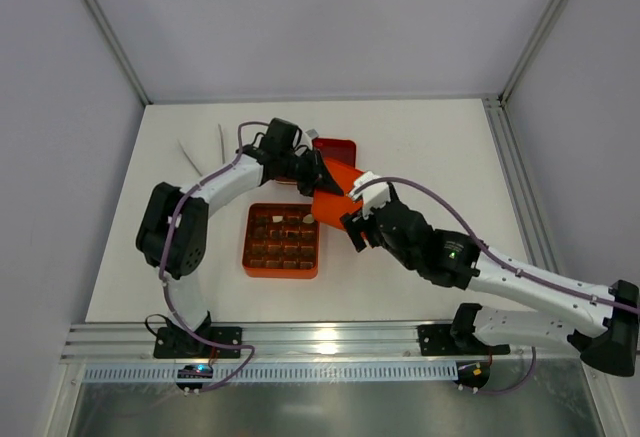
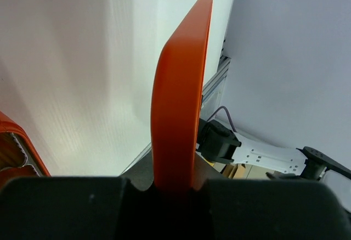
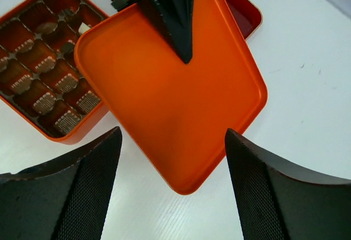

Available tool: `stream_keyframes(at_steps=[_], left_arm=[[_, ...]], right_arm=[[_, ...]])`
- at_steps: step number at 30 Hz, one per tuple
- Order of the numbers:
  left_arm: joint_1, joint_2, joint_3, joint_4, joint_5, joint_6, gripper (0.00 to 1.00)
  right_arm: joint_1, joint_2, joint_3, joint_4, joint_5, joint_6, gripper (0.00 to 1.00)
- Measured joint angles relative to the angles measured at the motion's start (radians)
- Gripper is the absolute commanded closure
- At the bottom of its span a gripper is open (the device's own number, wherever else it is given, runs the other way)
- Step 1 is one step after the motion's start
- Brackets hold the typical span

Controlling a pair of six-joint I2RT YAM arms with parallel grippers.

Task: Pack the chocolate

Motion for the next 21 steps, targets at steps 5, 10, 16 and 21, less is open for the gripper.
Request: stream_keyframes(at_steps=[5,10,16,21], left_arm=[[0.01,-0.002,0.0,-0.008,0.017,-0.025,1.0],[0.014,-0.014,0.002,-0.034,0.025,-0.03,1.0],[0.018,-0.048,0.003,-0.057,0.035,-0.031,1.0],[0.023,-0.087,0.003,-0.072,0.049,-0.029,1.0]], right_arm=[[0.162,0.115,0.029,0.008,0.156,-0.107,0.22],[0.248,0.229,0.061,0.015,0.263,-0.19,0.22],[0.256,0.314,0.069,0.033,0.365,-0.266,0.23],[0.257,0.375,0.069,0.085,0.424,-0.344,0.27]])
